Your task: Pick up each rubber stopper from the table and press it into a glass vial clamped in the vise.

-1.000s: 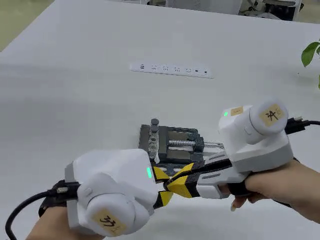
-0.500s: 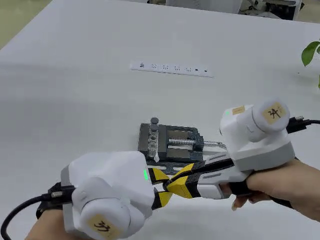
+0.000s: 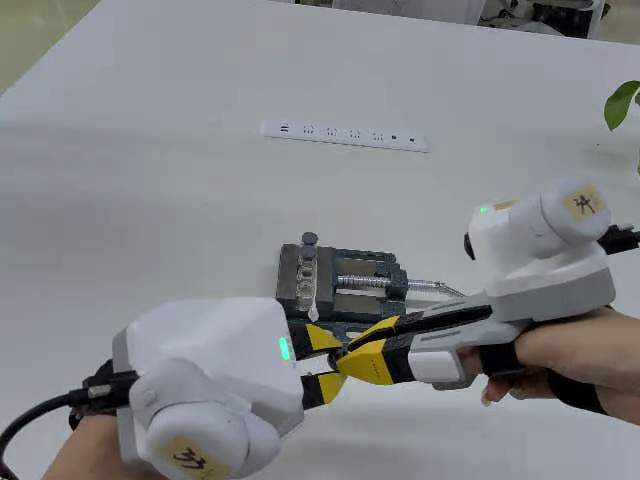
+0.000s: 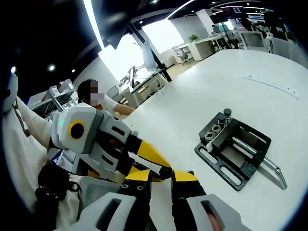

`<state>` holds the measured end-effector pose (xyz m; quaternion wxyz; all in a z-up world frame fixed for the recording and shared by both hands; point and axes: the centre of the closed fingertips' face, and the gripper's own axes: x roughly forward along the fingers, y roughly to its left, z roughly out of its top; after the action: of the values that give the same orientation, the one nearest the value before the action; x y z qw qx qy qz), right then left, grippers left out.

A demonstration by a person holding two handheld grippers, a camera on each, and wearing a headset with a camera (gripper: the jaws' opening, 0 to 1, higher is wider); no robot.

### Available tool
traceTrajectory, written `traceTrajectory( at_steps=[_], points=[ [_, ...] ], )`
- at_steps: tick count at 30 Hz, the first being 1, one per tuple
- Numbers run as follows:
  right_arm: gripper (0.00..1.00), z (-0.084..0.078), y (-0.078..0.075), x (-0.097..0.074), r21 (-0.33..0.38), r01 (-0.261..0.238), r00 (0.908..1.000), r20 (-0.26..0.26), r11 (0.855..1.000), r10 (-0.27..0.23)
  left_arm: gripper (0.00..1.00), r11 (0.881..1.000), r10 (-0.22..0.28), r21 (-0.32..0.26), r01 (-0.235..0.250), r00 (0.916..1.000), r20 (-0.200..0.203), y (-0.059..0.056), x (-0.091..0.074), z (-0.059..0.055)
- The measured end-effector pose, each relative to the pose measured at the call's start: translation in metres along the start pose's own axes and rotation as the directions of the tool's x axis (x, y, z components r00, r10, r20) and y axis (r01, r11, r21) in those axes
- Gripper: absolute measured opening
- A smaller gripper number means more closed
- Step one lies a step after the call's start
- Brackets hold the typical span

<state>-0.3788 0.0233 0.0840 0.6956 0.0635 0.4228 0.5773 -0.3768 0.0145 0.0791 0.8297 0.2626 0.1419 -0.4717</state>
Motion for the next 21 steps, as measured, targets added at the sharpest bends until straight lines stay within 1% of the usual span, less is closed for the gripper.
traceTrajectory(
  at_steps=[1,2,3,4,5,6,7,8,9,10,11,12,13,14,16,17,18,19,20,21],
  points=[
    [0.12,0.002,0.001,-0.002,0.031,-0.024,0.9995,0.022,0.999,0.024,0.07,1.000,-0.001,0.001,0.001,0.9999,0.017,0.000,-0.001,0.003],
    [0.12,0.003,0.001,-0.004,0.051,-0.033,0.9989,0.034,0.998,0.032,0.07,1.000,0.003,0.004,-0.003,0.9995,0.032,0.001,-0.002,0.005],
    [0.12,0.003,0.001,-0.005,0.062,-0.049,0.9982,0.038,0.997,0.047,0.07,1.000,0.004,0.006,-0.004,0.9992,0.039,0.001,-0.003,0.007],
    [0.12,0.003,-0.001,-0.007,0.065,-0.056,0.9976,0.045,0.996,0.053,0.07,1.000,0.005,0.013,-0.006,0.9986,0.053,0.001,-0.004,0.010],
    [0.12,0.003,0.001,-0.008,0.072,-0.069,0.9963,0.056,0.995,0.065,0.07,1.000,0.007,0.017,-0.008,0.9975,0.070,0.001,-0.005,0.013],
    [0.13,0.003,0.004,-0.009,0.110,-0.096,0.9939,0.065,0.989,0.089,0.07,1.000,0.007,0.018,-0.009,0.9971,0.076,0.001,-0.007,0.014],
    [0.13,0.003,0.003,-0.010,0.121,-0.103,0.9932,0.066,0.987,0.096,0.07,1.000,0.009,0.022,-0.011,0.9957,0.092,0.001,-0.008,0.017],
    [0.14,0.003,0.004,-0.011,0.115,-0.119,0.9912,0.072,0.986,0.111,0.07,1.000,0.008,0.023,-0.011,0.9945,0.105,0.001,-0.009,0.019],
    [0.13,0.004,0.005,-0.012,0.135,-0.135,0.9884,0.087,0.982,0.124,0.07,1.000,0.004,0.018,-0.006,0.9923,0.123,0.000,-0.010,0.023],
    [0.13,0.006,0.007,-0.013,0.158,-0.158,0.9844,0.103,0.975,0.143,0.07,1.000,0.008,0.023,-0.011,0.9917,0.128,0.000,-0.012,0.024],
    [0.12,0.009,0.008,-0.015,0.192,-0.191,0.9772,0.131,0.963,0.167,0.07,1.000,0.009,0.028,-0.013,0.9902,0.139,0.000,-0.013,0.027],
    [0.12,0.009,0.012,-0.016,0.212,-0.224,0.9705,0.139,0.951,0.197,0.07,1.000,0.013,0.025,-0.017,0.9890,0.147,0.000,-0.014,0.029],
    [0.10,0.011,0.012,-0.018,0.222,-0.247,0.9638,0.158,0.943,0.215,0.07,1.000,0.013,0.017,-0.016,0.9879,0.154,0.001,-0.015,0.030],
    [0.09,0.013,0.011,-0.019,0.238,-0.268,0.9571,0.177,0.934,0.229,0.07,1.000,0.020,0.015,-0.023,0.9863,0.164,0.002,-0.016,0.032],
    [0.08,0.015,0.011,-0.022,0.267,-0.290,0.9491,0.203,0.919,0.241,0.07,1.000,0.029,0.007,-0.030,0.9844,0.174,0.005,-0.017,0.033],
    [0.08,0.017,0.015,-0.022,0.273,-0.315,0.9406,0.218,0.909,0.260,0.07,0.999,0.031,0.007,-0.033,0.9818,0.187,0.005,-0.018,0.036],
    [0.07,0.018,0.018,-0.023,0.298,-0.335,0.9347,0.226,0.894,0.275,0.07,1.000,0.029,-0.005,-0.028,0.9806,0.194,0.005,-0.019,0.038],
    [0.07,0.019,0.023,-0.025,0.303,-0.366,0.9224,0.243,0.880,0.300,0.07,0.999,0.038,-0.002,-0.038,0.9770,0.210,0.006,-0.021,0.042],
    [0.07,0.020,0.024,-0.025,0.308,-0.374,0.9187,0.251,0.875,0.305,0.07,0.999,0.034,-0.012,-0.032,0.9762,0.214,0.005,-0.021,0.043],
    [0.07,0.019,0.020,-0.026,0.318,-0.376,0.9191,0.248,0.870,0.306,0.07,0.999,0.039,-0.013,-0.037,0.9753,0.217,0.006,-0.022,0.044]
  ],
)
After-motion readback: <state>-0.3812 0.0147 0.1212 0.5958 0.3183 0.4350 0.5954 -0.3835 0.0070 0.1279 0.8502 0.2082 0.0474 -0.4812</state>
